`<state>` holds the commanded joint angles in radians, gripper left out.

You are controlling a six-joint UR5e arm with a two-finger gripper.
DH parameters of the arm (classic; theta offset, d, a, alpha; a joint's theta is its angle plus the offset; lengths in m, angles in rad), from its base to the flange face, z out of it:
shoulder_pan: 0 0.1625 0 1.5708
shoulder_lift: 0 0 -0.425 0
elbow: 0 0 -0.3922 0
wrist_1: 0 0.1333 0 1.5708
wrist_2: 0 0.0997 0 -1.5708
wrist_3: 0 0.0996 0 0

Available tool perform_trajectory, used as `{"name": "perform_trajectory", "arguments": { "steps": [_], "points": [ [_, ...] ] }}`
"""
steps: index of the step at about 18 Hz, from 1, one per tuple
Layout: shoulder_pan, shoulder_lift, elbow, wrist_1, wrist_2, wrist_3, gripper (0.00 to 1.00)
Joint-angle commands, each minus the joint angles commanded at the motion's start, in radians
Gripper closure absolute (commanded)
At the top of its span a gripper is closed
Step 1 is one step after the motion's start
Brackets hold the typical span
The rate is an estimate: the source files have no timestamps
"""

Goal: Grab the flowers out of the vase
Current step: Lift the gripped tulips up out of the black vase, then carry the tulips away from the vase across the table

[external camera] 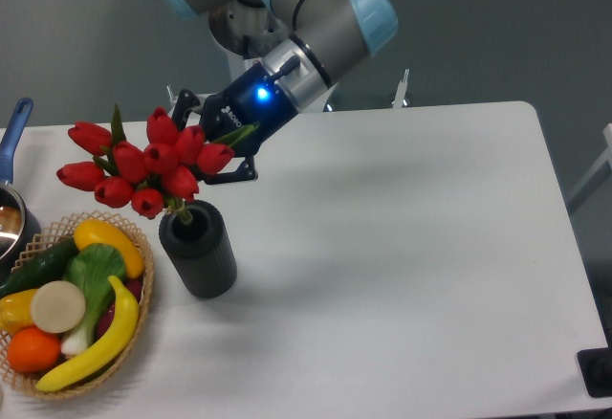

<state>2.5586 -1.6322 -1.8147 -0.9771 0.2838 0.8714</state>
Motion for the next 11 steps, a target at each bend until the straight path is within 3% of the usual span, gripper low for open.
{"name": "perform_trajectory", "arguments": {
  "steps": [4, 11],
  "points": [
    [0.017, 0.0, 0.02, 0.0, -0.023, -0.014, 0.93],
    [0.067, -0.017, 0.132, 0.0, -0.058, -0.091, 0.92]
  ]
}}
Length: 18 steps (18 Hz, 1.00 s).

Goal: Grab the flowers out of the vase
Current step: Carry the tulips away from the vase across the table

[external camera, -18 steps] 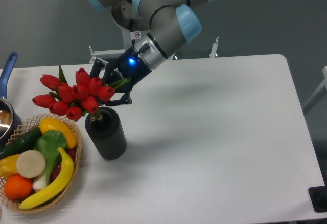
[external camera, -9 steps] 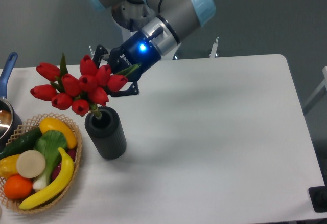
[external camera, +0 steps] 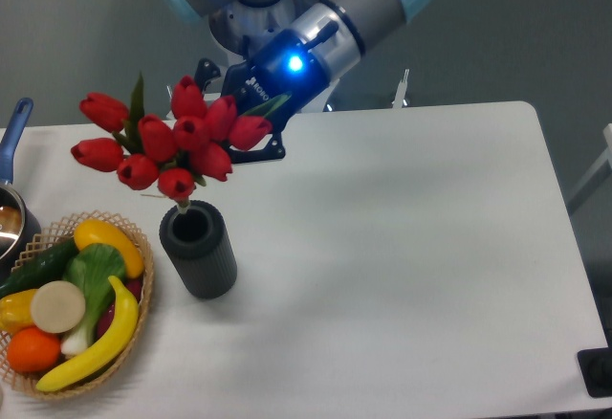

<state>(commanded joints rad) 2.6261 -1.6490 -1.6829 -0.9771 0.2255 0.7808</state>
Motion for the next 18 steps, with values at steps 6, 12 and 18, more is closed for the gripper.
{"name": "perform_trajectory", "arguments": {
  "steps": [6, 12, 18],
  "points": [
    [0.084, -0.023, 0.049, 0.026, 0.035, 0.063, 0.92],
    [0.107, -0.047, 0.091, 0.028, 0.369, 0.141, 0.94],
    [0.095, -0.104, 0.098, 0.023, 0.682, 0.213, 0.93]
  ]
}}
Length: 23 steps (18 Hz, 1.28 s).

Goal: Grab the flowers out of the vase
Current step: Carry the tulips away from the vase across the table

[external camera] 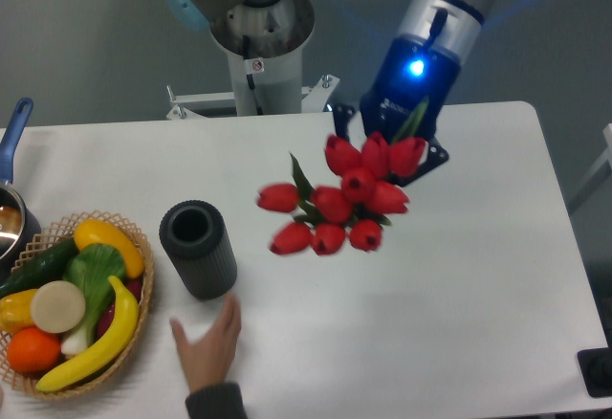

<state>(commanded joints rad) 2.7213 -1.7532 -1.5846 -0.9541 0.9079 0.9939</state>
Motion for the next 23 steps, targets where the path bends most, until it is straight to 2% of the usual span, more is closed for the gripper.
{"name": "perform_trajectory", "arguments": {
  "steps": [6, 11, 13, 15, 20, 23],
  "points": [
    [-0.008, -0.078, 0.031, -0.005, 0.238, 0.121, 0.89],
    [-0.024, -0.081, 0.012, -0.021, 0.399, 0.163, 0.87],
    [-0.044, -0.101, 0.012, -0.058, 0.483, 0.211, 0.87],
    [-0.07, -0.121, 0.047, -0.089, 0.537, 0.227, 0.89],
    [-0.071, -0.186, 0.179, -0.251, 0.611, 0.241, 0.9],
    [-0.06, -0.222, 0.198, -0.258, 0.675, 0.256, 0.91]
  ]
}}
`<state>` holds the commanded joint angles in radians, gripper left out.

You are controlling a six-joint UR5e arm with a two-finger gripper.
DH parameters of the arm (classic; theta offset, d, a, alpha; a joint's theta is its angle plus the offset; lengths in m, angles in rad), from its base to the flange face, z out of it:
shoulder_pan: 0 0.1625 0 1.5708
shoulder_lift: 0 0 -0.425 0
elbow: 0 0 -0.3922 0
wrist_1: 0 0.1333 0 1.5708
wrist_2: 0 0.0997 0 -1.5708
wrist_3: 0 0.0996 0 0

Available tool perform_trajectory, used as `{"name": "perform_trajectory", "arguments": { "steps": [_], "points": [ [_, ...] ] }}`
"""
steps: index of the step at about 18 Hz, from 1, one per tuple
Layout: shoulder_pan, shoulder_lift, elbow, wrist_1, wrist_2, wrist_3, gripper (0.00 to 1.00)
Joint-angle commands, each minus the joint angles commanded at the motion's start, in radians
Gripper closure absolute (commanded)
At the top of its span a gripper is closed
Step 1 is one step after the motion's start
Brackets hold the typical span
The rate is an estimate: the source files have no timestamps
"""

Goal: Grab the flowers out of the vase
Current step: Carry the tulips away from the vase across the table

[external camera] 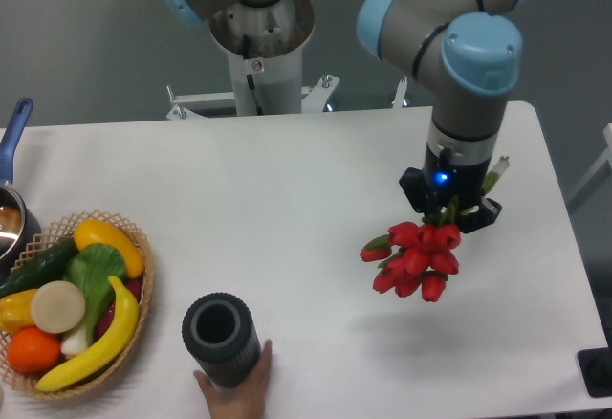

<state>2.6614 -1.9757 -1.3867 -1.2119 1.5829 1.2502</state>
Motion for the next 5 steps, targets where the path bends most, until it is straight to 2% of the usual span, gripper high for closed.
{"name": "perform_trajectory", "arguments": {
  "steps": [5],
  "points": [
    [0.002, -0.005, -0.011, -0.003, 0.006, 0.002, 0.91]
  ]
}}
